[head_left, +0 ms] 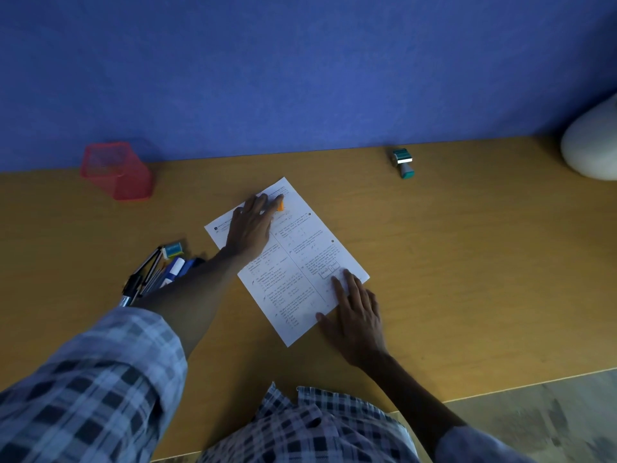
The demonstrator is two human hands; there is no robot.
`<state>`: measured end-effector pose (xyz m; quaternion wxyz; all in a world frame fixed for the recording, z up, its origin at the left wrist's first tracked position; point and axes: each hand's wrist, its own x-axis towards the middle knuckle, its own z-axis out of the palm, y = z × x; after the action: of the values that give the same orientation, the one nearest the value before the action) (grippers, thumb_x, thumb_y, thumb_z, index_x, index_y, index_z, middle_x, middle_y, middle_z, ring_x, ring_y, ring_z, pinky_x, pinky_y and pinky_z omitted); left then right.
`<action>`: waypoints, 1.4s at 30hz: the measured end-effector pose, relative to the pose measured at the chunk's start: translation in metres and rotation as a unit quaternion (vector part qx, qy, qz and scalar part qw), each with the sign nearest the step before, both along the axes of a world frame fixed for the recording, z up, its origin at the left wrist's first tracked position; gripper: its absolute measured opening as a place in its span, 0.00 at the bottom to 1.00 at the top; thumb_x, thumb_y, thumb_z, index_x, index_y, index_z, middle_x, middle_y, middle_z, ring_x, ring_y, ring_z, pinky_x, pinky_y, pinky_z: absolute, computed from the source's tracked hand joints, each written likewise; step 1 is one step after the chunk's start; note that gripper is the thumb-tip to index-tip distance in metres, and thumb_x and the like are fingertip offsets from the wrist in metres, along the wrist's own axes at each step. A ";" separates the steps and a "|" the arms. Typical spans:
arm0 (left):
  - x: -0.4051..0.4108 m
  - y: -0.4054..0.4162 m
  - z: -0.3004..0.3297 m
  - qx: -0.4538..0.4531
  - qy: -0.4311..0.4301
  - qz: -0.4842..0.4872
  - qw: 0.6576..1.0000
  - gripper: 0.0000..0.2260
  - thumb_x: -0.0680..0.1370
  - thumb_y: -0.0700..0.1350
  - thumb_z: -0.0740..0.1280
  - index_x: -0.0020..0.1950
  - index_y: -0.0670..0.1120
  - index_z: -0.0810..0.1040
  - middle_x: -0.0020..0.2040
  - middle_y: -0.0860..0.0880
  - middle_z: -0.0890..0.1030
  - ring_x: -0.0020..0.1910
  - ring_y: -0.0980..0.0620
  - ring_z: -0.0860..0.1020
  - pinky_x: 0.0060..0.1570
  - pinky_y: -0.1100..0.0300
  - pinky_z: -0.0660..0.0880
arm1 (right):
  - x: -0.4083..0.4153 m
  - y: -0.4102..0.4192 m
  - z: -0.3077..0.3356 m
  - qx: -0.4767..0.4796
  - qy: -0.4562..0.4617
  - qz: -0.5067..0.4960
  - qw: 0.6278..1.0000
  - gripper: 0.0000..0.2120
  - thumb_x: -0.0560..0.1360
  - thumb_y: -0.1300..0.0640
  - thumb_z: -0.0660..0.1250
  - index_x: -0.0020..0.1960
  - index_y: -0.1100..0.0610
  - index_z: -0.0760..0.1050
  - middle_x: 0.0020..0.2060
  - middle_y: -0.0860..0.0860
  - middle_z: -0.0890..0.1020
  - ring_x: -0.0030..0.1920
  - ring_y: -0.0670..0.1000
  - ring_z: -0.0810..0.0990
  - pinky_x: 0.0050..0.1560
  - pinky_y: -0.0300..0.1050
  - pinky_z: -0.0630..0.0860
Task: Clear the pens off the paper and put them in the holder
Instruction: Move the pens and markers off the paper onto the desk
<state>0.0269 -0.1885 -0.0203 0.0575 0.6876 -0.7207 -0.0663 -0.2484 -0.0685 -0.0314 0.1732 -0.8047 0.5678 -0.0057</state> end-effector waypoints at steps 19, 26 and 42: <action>0.055 0.071 0.005 -0.017 -0.046 0.138 0.989 0.27 0.76 0.40 0.68 0.75 0.48 0.67 0.58 0.37 0.75 0.57 0.36 0.73 0.53 0.42 0.71 | 0.000 -0.002 0.000 -0.012 0.001 0.007 1.000 0.37 0.77 0.31 0.51 0.79 0.50 0.52 0.79 0.52 0.51 0.79 0.55 0.54 0.77 0.55 0.51; 0.072 0.100 -0.001 -0.036 -0.060 0.178 0.981 0.22 0.79 0.43 0.64 0.73 0.46 0.69 0.56 0.38 0.74 0.55 0.37 0.73 0.54 0.42 0.69 | -0.001 -0.002 -0.001 -0.021 -0.004 0.009 1.000 0.37 0.77 0.31 0.52 0.79 0.50 0.52 0.79 0.52 0.52 0.79 0.55 0.55 0.76 0.54 0.51; 0.100 0.134 -0.004 -0.055 -0.042 0.226 0.972 0.19 0.80 0.46 0.64 0.70 0.43 0.70 0.59 0.36 0.72 0.59 0.34 0.73 0.53 0.40 0.70 | -0.002 -0.004 -0.001 -0.027 -0.002 0.010 1.000 0.37 0.76 0.31 0.53 0.78 0.51 0.55 0.79 0.53 0.55 0.77 0.56 0.58 0.76 0.56 0.58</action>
<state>0.1273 -0.0546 -0.0245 0.0780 0.8308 -0.5507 0.0169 -0.2501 -0.0725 -0.0323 0.1525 -0.8146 0.5592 -0.0212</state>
